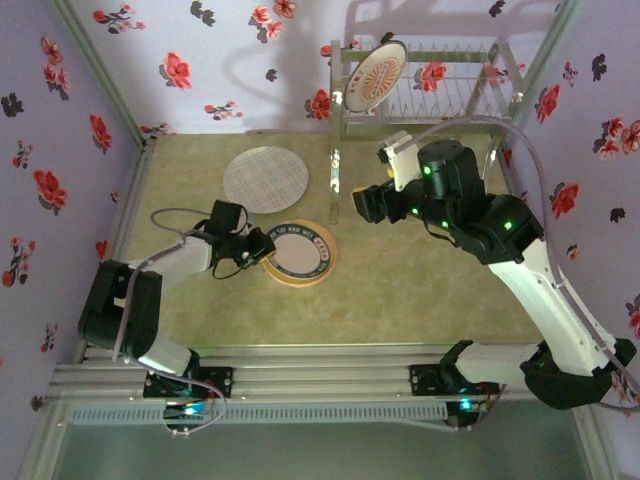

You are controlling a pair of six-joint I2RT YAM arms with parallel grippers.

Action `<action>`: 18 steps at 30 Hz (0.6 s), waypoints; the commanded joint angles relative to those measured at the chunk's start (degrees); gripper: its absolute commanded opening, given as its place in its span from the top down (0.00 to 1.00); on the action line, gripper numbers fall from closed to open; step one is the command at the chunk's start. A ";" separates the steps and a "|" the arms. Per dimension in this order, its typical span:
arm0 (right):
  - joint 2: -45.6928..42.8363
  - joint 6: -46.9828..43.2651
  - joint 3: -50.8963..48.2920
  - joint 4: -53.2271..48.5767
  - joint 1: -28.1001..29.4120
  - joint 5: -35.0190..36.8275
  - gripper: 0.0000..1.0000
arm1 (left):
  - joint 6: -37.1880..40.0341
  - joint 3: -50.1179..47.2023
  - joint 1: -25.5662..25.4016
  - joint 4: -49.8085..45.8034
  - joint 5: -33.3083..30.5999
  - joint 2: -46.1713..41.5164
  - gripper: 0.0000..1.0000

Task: Unload the plates from the dish rack

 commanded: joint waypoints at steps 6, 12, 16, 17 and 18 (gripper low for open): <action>0.46 0.87 -0.10 2.26 0.51 1.25 0.21 | 4.03 5.60 -0.95 -8.68 -1.63 1.44 0.58; 0.49 1.38 -0.01 2.31 0.52 4.77 0.21 | 6.82 10.98 -2.21 -17.65 -4.32 1.81 0.44; 0.56 1.16 0.71 3.47 0.50 11.37 0.20 | 7.18 13.04 -2.63 -20.35 -5.03 2.23 0.39; 0.76 0.97 1.24 3.75 0.51 13.42 0.20 | 7.18 13.56 -2.95 -20.92 -5.31 2.21 0.38; 0.89 0.87 1.67 3.98 0.45 15.09 0.20 | 7.34 14.16 -3.05 -21.59 -5.67 2.21 0.36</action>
